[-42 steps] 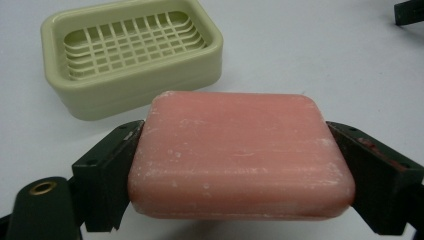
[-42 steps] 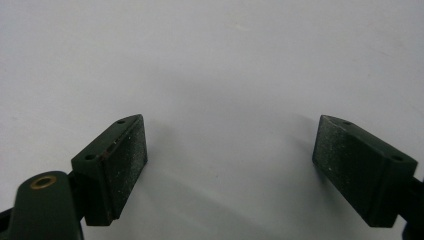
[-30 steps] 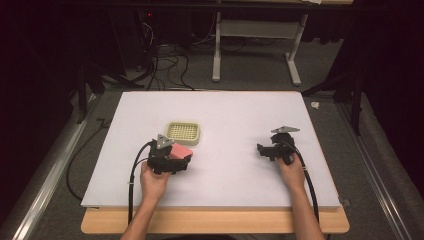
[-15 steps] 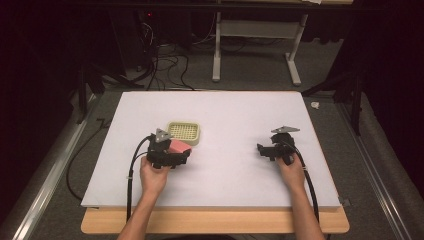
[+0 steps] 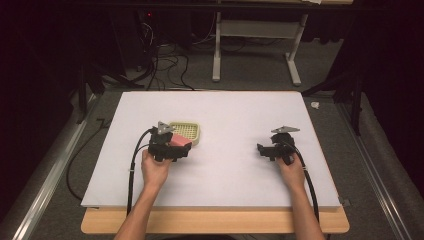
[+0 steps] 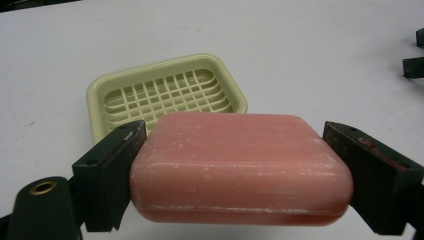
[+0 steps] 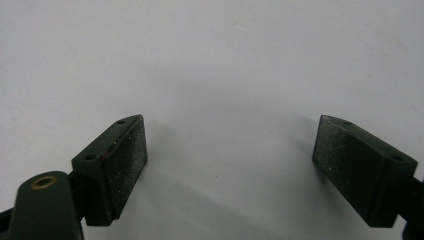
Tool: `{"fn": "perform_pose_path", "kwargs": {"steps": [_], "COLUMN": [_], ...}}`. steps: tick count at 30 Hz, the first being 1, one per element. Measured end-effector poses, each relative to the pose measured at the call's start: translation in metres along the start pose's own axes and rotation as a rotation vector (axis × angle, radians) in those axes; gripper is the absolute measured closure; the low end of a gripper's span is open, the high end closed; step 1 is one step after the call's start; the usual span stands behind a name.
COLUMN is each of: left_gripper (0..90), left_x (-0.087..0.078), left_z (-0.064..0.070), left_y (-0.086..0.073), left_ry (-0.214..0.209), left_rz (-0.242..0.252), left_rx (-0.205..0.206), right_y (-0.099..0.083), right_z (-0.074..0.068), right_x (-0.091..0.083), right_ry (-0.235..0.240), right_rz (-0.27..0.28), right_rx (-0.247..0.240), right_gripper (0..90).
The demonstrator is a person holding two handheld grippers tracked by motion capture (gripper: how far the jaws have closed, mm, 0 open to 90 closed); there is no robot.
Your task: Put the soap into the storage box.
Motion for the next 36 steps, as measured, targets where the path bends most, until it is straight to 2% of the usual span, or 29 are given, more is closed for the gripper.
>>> {"fn": "perform_pose_path", "kwargs": {"steps": [4,7,8,14,17,21,26,30,36], "left_gripper": [14.0,14.0,14.0,14.0,14.0,14.0,14.0,14.0,14.0], "left_x": [0.003,0.006,0.007,0.012,0.015,0.021,0.028,0.032,0.04], "left_z": [-0.002,-0.005,-0.005,-0.008,-0.01,-0.012,-0.012,-0.013,-0.016], "left_y": [0.004,0.006,0.006,0.011,0.012,0.014,0.016,0.016,0.012], "left_ry": [0.001,0.013,0.012,0.025,0.021,0.032,0.054,0.059,0.079], "left_rz": [0.004,0.001,-0.004,-0.005,-0.004,-0.014,-0.029,-0.027,-0.048], "left_rx": [-0.009,0.004,-0.005,0.0,-0.017,-0.017,0.007,0.001,-0.001], "right_y": [0.0,0.0,0.0,0.0,0.0,0.0,0.0,0.0,0.0], "right_z": [0.0,0.0,0.0,0.0,0.0,0.0,0.0,0.0,0.0], "right_x": [0.0,0.0,0.0,0.0,0.0,0.0,0.0,0.0,0.0], "right_ry": [0.0,0.0,0.0,0.0,0.0,0.0,0.0,0.0,0.0], "right_rz": [0.0,0.0,0.0,0.0,0.0,0.0,0.0,0.0,0.0], "right_rx": [0.0,0.0,0.0,0.0,0.0,0.001,0.0,0.0,0.0], "right_gripper": [14.9,14.9,14.9,14.9,14.9,14.8,14.9,14.9,14.9]}}
Point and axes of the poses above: each handheld gripper's, and its own axes: x roughly forward along the jaws, y roughly out of its top, z roughly to its right, the point moved 4 cm from there along x, roughly forward along the jaws, and after that the axes turned 10 degrees about z, right-handed, at the moved point
